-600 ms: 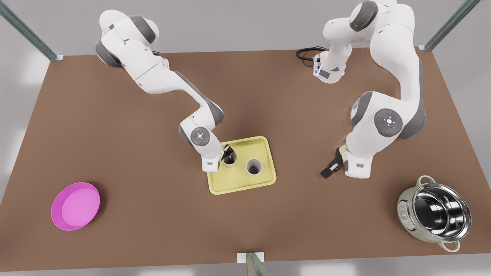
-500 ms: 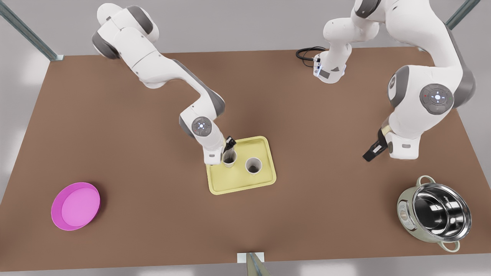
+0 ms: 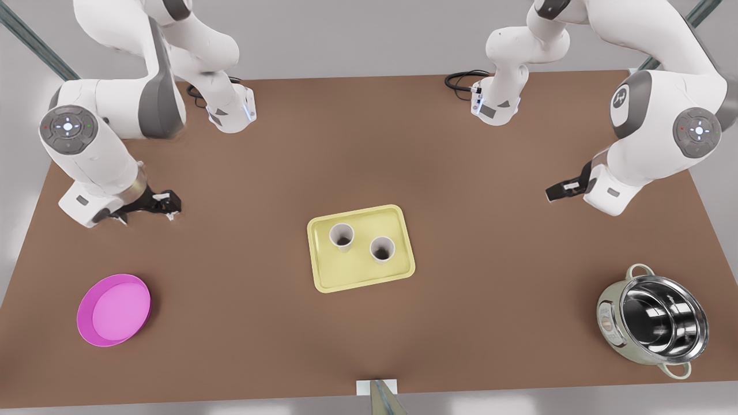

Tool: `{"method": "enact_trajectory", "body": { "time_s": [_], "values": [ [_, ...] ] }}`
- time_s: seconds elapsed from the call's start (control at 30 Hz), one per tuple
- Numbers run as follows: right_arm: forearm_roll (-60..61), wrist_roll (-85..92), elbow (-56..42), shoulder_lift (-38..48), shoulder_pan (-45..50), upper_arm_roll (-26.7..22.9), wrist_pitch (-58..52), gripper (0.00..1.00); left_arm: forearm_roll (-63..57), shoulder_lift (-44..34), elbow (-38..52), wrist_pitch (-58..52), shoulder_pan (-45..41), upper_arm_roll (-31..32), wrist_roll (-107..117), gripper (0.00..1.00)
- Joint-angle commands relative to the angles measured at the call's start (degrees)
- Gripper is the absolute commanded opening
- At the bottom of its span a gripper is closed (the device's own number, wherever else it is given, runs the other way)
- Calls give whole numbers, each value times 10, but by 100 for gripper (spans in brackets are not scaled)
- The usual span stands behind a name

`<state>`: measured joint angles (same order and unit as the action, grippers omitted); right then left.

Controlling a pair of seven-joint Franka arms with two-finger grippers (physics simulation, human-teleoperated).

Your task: Use both arms to respectively pick up the white IKEA cups from the middle-left and middle-right positions, then place the white IKEA cups onto the middle-middle tray, ensuring that the cups remain upright and do not tip over

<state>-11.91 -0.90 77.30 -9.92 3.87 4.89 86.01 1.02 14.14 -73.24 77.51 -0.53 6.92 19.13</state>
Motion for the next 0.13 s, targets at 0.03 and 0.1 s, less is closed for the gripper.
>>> {"method": "enact_trajectory", "body": {
  "time_s": [0.03, 0.1],
  "values": [
    [40, -23, 13, 27, -2, -26, -89, 100, 2, -1, 0, -6, 0, 0, -210, 100],
    [45, -21, 26, 37, -2, -36, -89, 100, 2, -1, 0, -6, -1, 1, -210, 100]
  ]
}}
